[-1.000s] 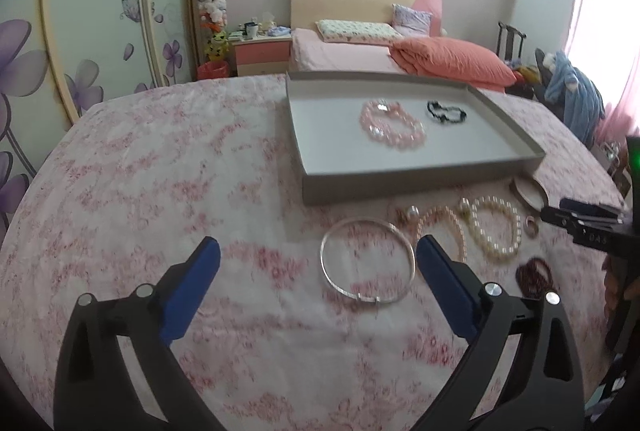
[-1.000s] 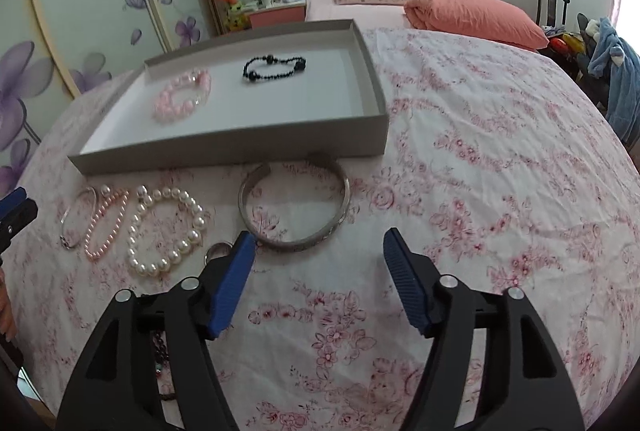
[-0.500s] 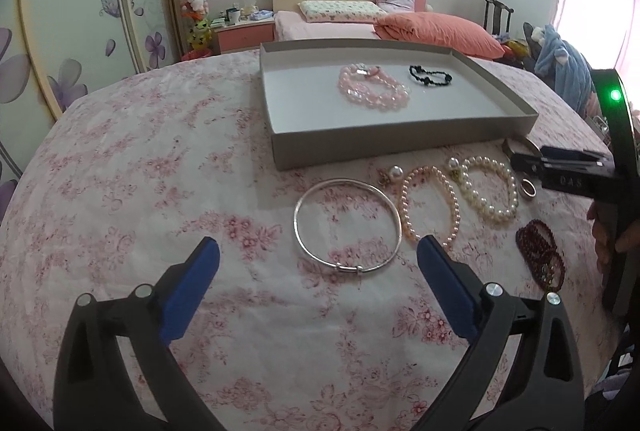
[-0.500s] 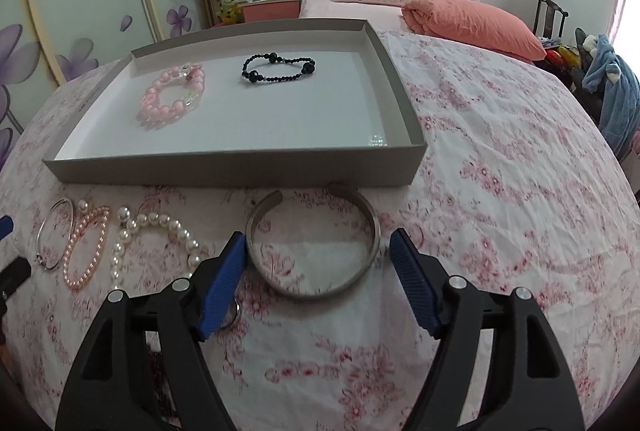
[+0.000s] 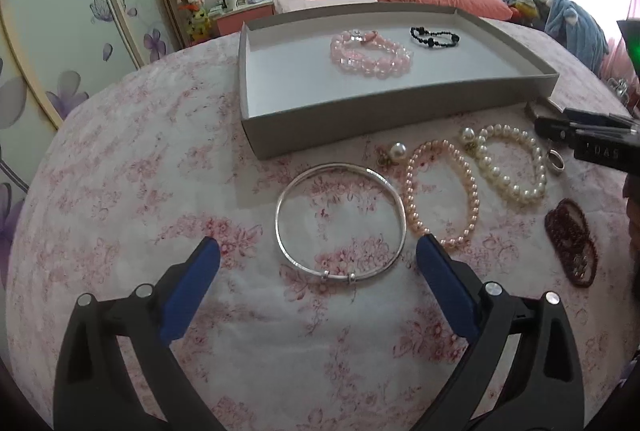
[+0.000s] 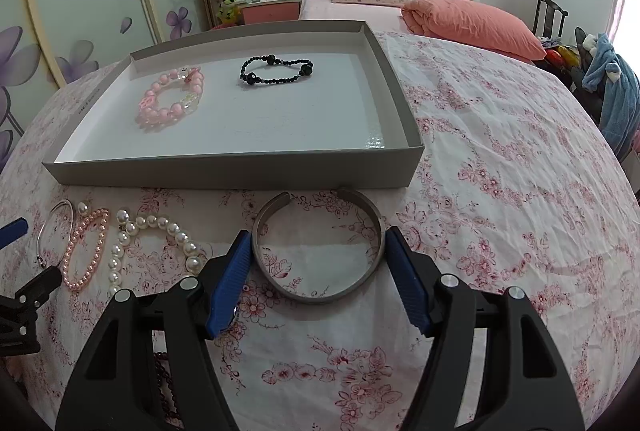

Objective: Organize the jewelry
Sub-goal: 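Grasp the silver open cuff with the right tool while the left tool grasps the round silver bangle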

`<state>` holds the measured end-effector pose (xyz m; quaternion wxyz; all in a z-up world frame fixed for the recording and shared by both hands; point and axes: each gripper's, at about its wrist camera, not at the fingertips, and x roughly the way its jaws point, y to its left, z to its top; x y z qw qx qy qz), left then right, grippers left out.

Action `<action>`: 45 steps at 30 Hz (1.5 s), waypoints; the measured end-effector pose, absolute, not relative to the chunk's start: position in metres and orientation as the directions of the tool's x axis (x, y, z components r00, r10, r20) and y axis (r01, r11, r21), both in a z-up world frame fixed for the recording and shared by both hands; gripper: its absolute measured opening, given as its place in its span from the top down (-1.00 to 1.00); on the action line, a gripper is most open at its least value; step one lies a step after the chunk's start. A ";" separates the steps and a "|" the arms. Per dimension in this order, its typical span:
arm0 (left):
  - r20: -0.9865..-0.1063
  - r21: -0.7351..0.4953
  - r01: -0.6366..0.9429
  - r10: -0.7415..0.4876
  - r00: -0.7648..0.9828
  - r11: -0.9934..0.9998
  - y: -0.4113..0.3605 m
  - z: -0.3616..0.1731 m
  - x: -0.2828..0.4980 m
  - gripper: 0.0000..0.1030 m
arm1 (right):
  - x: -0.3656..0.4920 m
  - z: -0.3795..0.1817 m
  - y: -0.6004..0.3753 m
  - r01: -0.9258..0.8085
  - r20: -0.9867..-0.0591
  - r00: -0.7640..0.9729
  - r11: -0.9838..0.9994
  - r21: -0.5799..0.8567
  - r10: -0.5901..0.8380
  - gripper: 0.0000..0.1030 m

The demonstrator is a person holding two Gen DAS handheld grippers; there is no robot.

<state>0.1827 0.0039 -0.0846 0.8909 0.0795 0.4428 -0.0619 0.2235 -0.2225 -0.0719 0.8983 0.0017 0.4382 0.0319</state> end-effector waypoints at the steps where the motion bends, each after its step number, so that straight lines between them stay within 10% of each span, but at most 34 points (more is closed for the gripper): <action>1: -0.800 0.087 0.175 -0.036 0.599 0.981 0.004 -0.085 0.185 -0.83 | 0.223 -0.072 -0.223 -0.056 -0.787 0.614 0.998 0.031 0.059 -0.31; 16: -0.812 0.020 0.154 -0.074 0.579 0.988 0.009 -0.087 0.199 -0.78 | 0.223 -0.071 -0.222 -0.057 -0.788 0.613 0.998 0.030 0.059 -0.34; 23: -0.800 0.029 0.163 -0.075 0.595 0.986 0.008 -0.085 0.197 -0.42 | 0.221 -0.071 -0.222 -0.068 -0.788 0.612 0.997 0.022 0.059 -0.31; 41: -0.808 0.024 0.114 -0.048 0.587 0.993 0.022 -0.087 0.201 -0.72 | 0.211 -0.071 -0.233 -0.047 -0.795 0.605 0.999 0.022 0.046 -0.35; 45: -0.803 0.019 0.127 -0.061 0.593 0.992 0.021 -0.086 0.202 -0.49 | 0.211 -0.071 -0.232 -0.049 -0.794 0.606 0.999 0.021 0.046 -0.36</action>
